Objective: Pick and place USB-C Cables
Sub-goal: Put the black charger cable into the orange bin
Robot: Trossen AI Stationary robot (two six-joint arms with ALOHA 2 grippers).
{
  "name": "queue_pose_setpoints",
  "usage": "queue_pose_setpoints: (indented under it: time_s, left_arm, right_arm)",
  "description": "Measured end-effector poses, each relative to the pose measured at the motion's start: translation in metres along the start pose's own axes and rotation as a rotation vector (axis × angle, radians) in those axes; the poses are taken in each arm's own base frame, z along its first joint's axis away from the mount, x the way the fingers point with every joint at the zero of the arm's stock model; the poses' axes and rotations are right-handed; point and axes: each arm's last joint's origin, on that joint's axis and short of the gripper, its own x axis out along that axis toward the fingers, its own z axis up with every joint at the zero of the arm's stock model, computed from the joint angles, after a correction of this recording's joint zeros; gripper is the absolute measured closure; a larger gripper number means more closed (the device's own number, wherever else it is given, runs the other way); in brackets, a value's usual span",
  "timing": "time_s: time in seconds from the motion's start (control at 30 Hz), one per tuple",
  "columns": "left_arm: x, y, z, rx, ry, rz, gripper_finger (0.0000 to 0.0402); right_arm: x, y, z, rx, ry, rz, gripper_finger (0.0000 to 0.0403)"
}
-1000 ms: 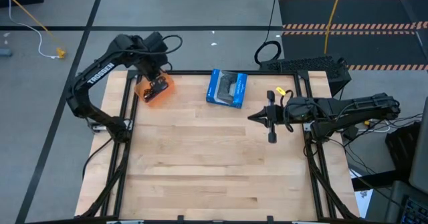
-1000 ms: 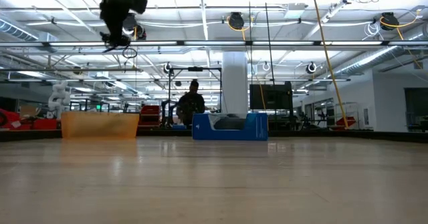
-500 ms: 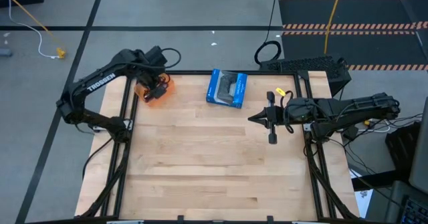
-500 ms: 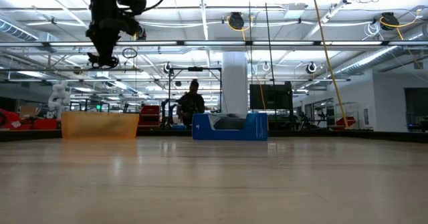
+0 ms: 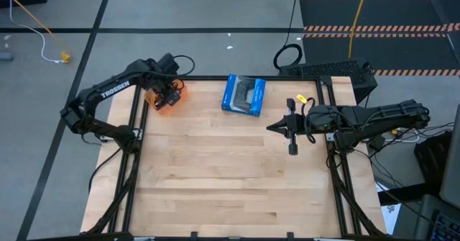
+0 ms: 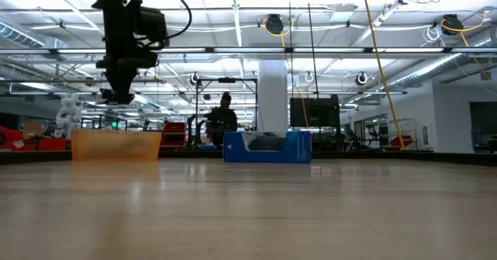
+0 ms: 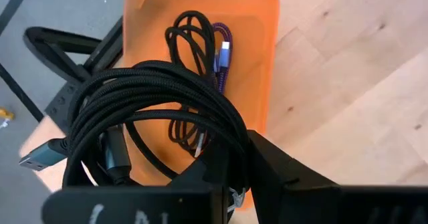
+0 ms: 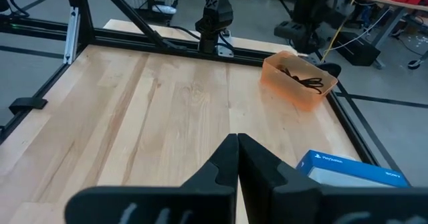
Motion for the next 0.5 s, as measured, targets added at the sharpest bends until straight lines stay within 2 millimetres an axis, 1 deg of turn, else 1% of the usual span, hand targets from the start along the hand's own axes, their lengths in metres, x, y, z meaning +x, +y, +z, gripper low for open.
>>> queue_pose_setpoints:
  time_s: [0.23, 0.5]
  left_arm:
    - [0.028, 0.004, -0.007, -0.022, -0.010, 0.006, 0.0364]
    - [0.054, 0.014, -0.019, -0.060, 0.002, 0.021, 0.0364]
  right_arm:
    - [0.000, 0.000, 0.000, -0.005, 0.000, 0.000, 0.0403]
    - [0.000, 0.000, 0.000, -0.007, 0.001, 0.000, 0.0403]
